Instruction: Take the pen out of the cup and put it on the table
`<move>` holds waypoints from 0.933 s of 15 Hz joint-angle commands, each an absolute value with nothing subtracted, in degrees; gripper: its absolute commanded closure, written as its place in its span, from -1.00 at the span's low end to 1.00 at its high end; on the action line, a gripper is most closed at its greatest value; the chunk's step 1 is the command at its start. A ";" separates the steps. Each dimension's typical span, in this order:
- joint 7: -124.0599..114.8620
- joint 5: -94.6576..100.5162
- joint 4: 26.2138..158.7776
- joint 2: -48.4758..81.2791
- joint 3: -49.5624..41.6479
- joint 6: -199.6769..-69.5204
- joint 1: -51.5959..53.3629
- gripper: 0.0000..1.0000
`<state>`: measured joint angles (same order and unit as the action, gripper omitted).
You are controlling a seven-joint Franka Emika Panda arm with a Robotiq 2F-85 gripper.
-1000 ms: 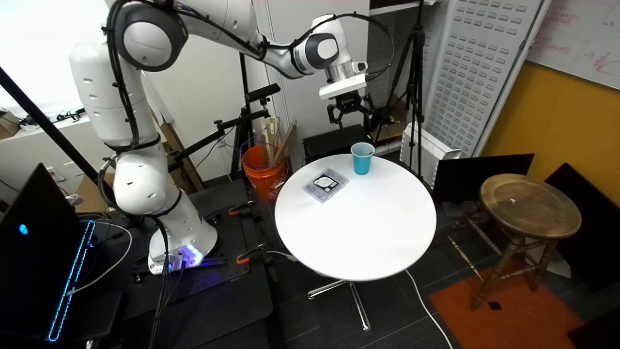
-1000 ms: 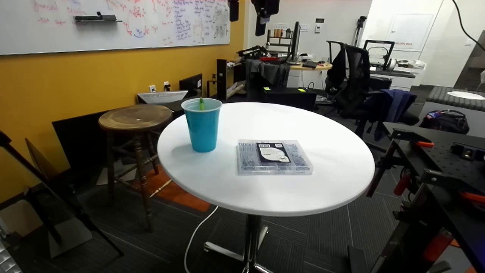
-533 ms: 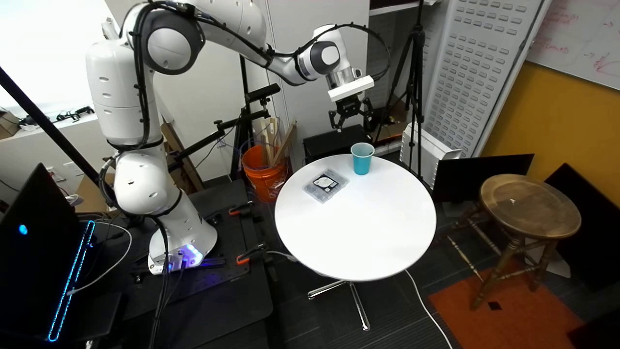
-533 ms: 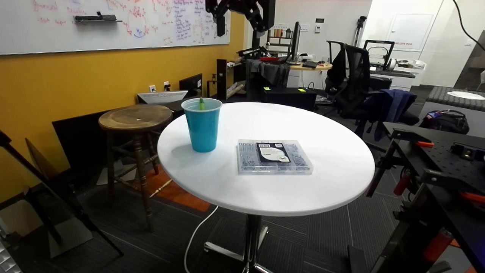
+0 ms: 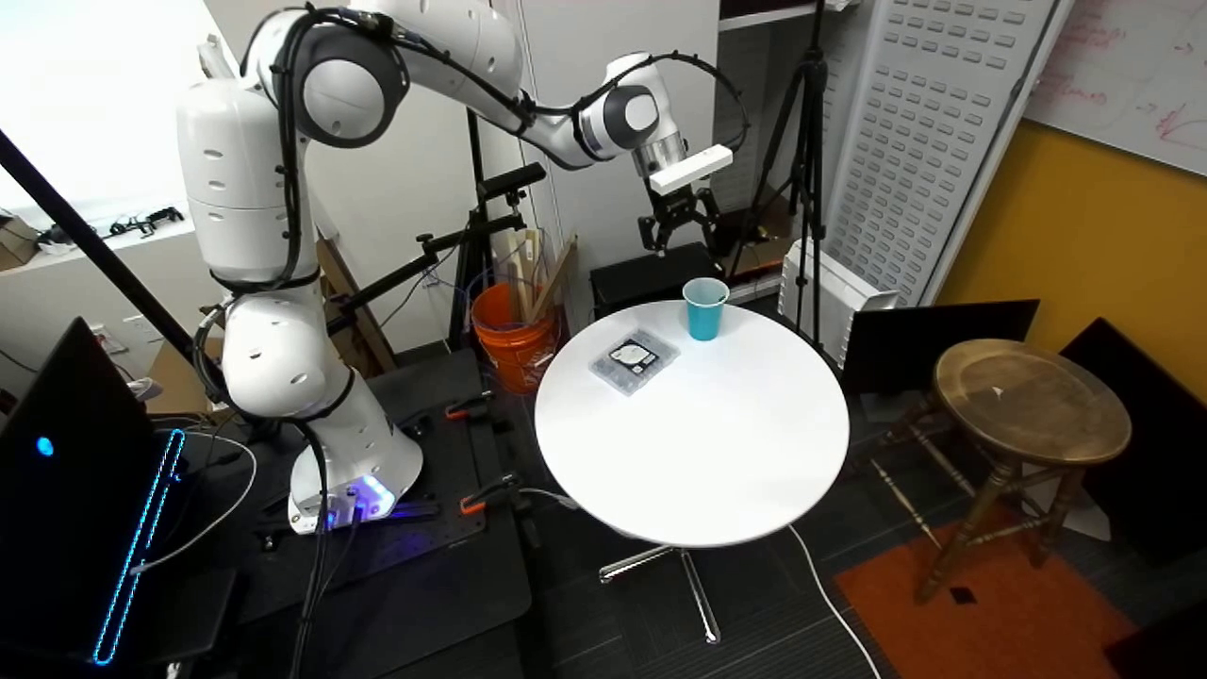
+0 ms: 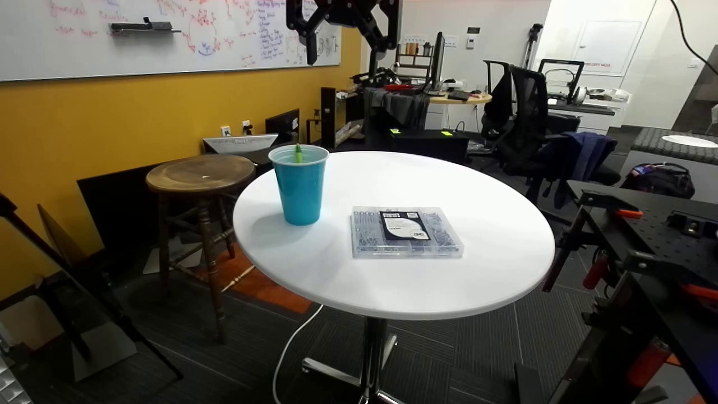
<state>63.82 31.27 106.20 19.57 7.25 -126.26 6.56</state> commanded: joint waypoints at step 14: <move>63.19 39.62 106.12 21.63 5.30 -136.22 6.72 -1.00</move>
<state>63.95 36.35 106.27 20.54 6.23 -132.10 6.54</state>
